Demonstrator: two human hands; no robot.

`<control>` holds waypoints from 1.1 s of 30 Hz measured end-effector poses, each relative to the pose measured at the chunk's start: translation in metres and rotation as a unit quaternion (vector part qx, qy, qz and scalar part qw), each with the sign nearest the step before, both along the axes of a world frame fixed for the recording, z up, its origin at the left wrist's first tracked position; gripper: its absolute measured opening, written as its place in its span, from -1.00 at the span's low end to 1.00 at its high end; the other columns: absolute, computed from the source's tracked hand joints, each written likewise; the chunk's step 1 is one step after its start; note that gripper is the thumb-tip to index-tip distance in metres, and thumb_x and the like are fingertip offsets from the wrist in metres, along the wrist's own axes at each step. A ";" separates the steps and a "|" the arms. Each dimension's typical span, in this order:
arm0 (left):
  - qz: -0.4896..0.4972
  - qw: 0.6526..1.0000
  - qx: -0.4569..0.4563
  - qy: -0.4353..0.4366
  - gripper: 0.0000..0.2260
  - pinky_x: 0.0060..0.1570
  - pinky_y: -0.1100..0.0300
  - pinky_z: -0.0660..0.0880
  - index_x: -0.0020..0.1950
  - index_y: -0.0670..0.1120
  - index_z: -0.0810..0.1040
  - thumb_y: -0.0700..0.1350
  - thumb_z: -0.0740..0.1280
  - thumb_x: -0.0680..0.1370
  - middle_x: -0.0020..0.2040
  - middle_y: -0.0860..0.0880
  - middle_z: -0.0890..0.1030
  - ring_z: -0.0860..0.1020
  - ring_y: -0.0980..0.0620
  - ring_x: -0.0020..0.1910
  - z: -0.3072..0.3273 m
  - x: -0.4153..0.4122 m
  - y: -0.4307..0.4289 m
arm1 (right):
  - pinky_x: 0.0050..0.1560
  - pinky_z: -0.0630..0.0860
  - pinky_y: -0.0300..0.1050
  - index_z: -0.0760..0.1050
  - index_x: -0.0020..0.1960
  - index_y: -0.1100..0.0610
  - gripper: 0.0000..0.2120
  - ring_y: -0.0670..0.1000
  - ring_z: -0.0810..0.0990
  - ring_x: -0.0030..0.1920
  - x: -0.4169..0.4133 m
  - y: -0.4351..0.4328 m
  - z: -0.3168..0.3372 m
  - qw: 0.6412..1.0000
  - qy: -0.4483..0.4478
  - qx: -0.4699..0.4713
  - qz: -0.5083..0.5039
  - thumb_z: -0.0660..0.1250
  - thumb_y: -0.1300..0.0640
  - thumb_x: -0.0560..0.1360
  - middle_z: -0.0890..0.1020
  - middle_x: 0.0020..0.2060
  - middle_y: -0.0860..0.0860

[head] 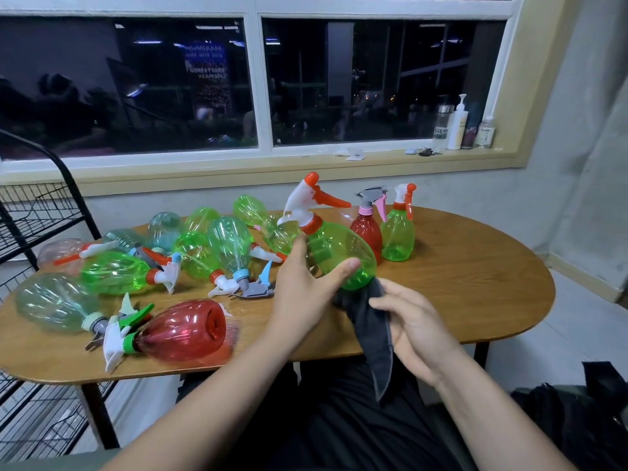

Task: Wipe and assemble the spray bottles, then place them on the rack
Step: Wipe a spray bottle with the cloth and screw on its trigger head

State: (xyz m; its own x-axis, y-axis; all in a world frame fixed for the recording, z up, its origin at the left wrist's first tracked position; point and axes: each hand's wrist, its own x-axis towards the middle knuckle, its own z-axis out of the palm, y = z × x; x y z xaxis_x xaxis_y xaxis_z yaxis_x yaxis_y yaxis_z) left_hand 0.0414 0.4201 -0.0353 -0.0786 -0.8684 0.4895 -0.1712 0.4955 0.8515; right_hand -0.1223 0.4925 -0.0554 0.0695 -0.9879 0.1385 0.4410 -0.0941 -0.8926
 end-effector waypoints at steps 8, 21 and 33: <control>0.046 0.982 0.013 -0.185 -0.14 0.20 0.13 0.50 0.57 -0.04 0.36 0.29 0.59 0.41 0.43 -0.03 0.59 0.56 -0.04 0.38 0.005 -0.015 -0.046 | 0.41 0.55 0.13 0.59 0.44 0.09 -0.57 -0.02 0.70 0.27 -0.021 -0.010 -0.010 0.956 0.122 -0.018 -0.267 0.18 0.40 0.70 0.74 0.21 -0.06; -0.002 0.960 -0.015 -0.279 -0.12 0.29 0.01 0.56 0.59 -0.01 0.36 0.31 0.59 0.40 0.44 -0.06 0.59 0.56 -0.08 0.41 -0.010 -0.061 -0.085 | 0.46 0.52 0.13 0.58 0.47 -0.01 -0.57 -0.17 0.61 0.36 -0.022 -0.019 -0.040 0.914 0.251 0.014 -0.319 0.23 0.30 0.69 0.68 0.29 -0.21; -0.026 0.959 0.002 -0.283 -0.09 0.36 -0.02 0.51 0.61 -0.05 0.32 0.32 0.57 0.41 0.49 -0.10 0.53 0.50 -0.11 0.46 -0.010 -0.086 -0.097 | 0.37 0.56 0.17 0.59 0.46 -0.01 -0.64 -0.20 0.68 0.13 -0.025 -0.018 -0.030 0.896 0.318 0.047 -0.308 0.28 0.16 0.70 0.71 0.13 -0.31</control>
State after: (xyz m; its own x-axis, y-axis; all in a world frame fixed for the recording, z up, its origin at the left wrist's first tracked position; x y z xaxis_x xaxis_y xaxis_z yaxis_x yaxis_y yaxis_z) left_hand -0.0449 0.3230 -0.0456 -0.3733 -0.8577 0.3535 -0.5814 0.5133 0.6313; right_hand -0.1476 0.4748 -0.0854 -0.4565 -0.8715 0.1792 -0.2688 -0.0569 -0.9615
